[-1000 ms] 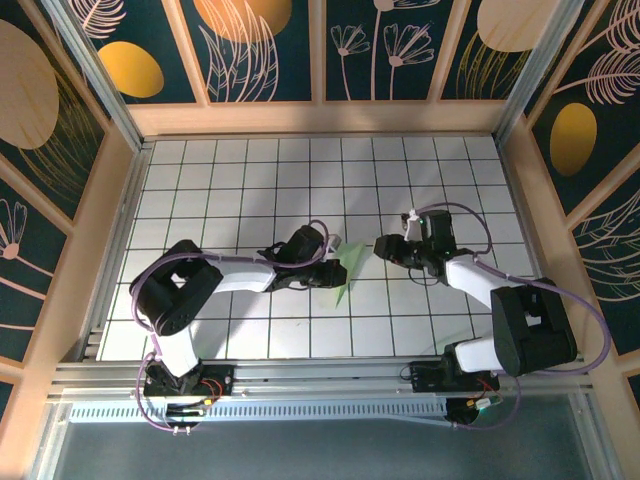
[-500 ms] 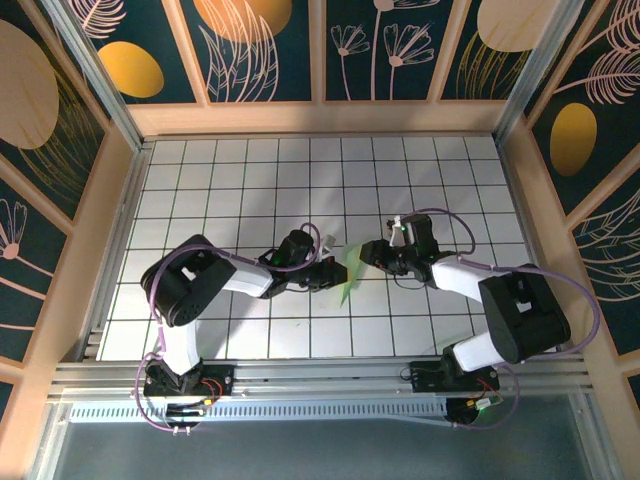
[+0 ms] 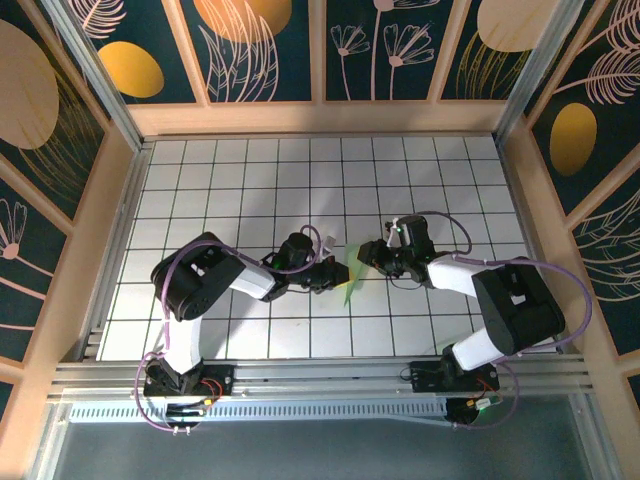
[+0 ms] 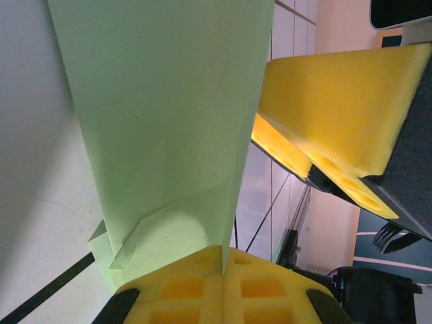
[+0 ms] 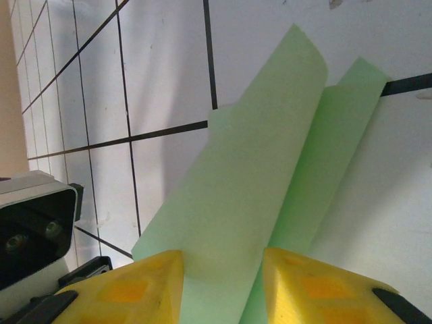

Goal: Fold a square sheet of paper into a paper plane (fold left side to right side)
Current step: Fold the wing for the fifth time at the center of the table.

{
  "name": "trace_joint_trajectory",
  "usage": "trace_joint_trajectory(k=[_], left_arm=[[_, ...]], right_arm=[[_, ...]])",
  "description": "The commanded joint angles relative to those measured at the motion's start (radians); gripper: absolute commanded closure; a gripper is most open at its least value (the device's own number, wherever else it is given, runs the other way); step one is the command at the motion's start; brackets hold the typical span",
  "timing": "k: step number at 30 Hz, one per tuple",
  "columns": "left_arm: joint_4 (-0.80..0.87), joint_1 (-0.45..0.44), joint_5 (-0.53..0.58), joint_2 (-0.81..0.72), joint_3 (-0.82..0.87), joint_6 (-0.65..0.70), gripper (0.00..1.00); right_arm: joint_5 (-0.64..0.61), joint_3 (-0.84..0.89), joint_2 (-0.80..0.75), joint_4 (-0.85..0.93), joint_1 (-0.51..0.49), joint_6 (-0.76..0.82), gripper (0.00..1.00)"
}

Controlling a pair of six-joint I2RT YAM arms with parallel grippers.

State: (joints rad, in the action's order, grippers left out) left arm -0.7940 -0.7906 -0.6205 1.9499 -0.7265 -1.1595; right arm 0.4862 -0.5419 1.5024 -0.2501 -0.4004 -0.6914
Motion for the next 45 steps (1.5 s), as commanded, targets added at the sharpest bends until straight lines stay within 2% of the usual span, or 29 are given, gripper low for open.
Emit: trace_joint_trajectory(k=[1,13,20,25,31,40,45], left_arm=[[-0.053,0.008,-0.019,0.033,-0.010,-0.021,1.00],[-0.071,0.008,-0.020,0.061,-0.017,-0.039,1.00],[-0.071,0.007,-0.021,0.072,-0.014,-0.039,0.95],[-0.054,0.009,-0.017,0.053,-0.014,-0.026,0.83],[0.021,0.029,0.002,-0.005,-0.014,0.025,0.76],[0.075,0.064,0.003,-0.001,-0.047,0.064,0.75],[0.117,0.066,0.019,0.010,-0.072,0.090,0.81]], right_arm=[[-0.011,0.000,0.025,-0.046,-0.010,-0.019,0.64],[-0.021,-0.002,0.073,-0.046,-0.015,-0.015,0.64],[-0.043,-0.009,0.099,-0.024,-0.020,-0.006,0.64],[-0.054,-0.010,0.115,-0.010,-0.023,-0.001,0.64],[-0.066,-0.012,0.120,0.003,-0.025,0.007,0.64],[-0.070,-0.015,0.124,0.009,-0.031,0.011,0.64],[-0.074,-0.016,0.125,0.015,-0.031,0.014,0.64]])
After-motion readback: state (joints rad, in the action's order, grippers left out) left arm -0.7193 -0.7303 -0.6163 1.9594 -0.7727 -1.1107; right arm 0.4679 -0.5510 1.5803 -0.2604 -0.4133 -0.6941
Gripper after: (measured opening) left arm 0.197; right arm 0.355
